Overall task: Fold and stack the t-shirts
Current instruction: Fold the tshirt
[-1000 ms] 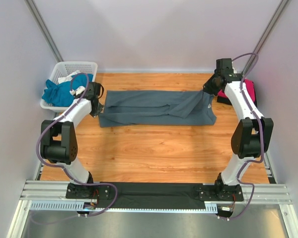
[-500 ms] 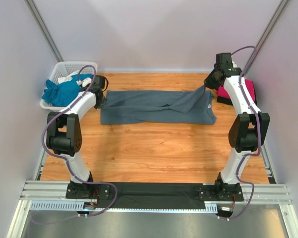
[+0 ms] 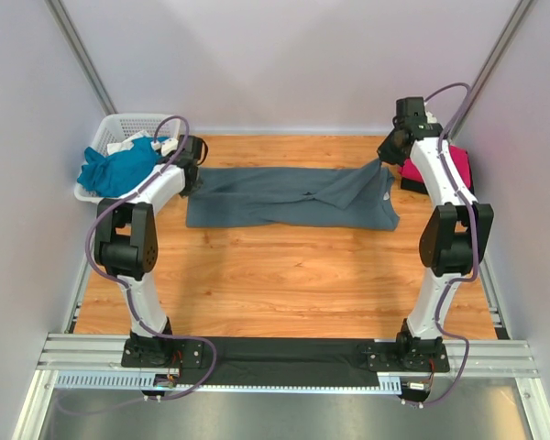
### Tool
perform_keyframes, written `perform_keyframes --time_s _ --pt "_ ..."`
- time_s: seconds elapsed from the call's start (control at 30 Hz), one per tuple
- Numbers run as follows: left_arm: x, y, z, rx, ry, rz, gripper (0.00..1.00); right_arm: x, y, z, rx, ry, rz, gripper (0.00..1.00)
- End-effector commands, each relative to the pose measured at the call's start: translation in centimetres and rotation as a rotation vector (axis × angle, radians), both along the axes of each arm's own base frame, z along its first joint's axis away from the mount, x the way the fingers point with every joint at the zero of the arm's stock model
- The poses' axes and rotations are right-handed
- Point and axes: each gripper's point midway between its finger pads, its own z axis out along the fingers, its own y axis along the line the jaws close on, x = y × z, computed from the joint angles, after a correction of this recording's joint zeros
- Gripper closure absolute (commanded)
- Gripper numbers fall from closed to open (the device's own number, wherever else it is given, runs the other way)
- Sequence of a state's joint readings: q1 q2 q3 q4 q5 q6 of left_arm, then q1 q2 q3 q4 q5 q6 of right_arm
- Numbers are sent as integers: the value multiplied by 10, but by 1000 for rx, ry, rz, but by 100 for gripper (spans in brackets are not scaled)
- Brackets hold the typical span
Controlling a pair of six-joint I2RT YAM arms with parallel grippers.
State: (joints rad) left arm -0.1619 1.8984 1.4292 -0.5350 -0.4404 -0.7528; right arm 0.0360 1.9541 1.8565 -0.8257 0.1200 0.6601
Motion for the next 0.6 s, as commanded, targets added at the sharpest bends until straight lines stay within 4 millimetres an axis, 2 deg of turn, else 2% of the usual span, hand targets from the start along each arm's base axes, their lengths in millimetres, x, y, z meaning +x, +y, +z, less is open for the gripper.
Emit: perform_keyframes --time_s 0.0,0.13,0.2,0.27,0.3,0.37,0.47,0.5,0.53,0.57 --pt "19 2 17 31 -56 -7 100 17 -6 16 -25 -61 -4 100" --pt "23 0 12 39 -50 -18 100 28 0 8 -3 -60 11 100" --pt "23 1 12 48 -53 -13 100 32 2 -6 3 -35 20 100" --pt "21 1 11 47 -50 -4 100 36 3 -6 5 -31 27 100" --pt "21 0 13 44 -54 -5 100 35 4 -13 8 -10 33 100" --pt "17 -2 14 34 -46 -13 100 35 7 -6 22 -16 50 100" --pt "10 -5 29 11 -53 -27 100 16 9 11 32 1 61 100" --pt "7 -6 34 5 -55 -32 100 2 9 28 31 -8 63 100" --pt "3 -6 45 -5 -70 -35 100 -7 8 34 29 -5 61 100" --pt "-3 -8 48 -14 -56 -43 100 -22 7 26 25 34 54 100"
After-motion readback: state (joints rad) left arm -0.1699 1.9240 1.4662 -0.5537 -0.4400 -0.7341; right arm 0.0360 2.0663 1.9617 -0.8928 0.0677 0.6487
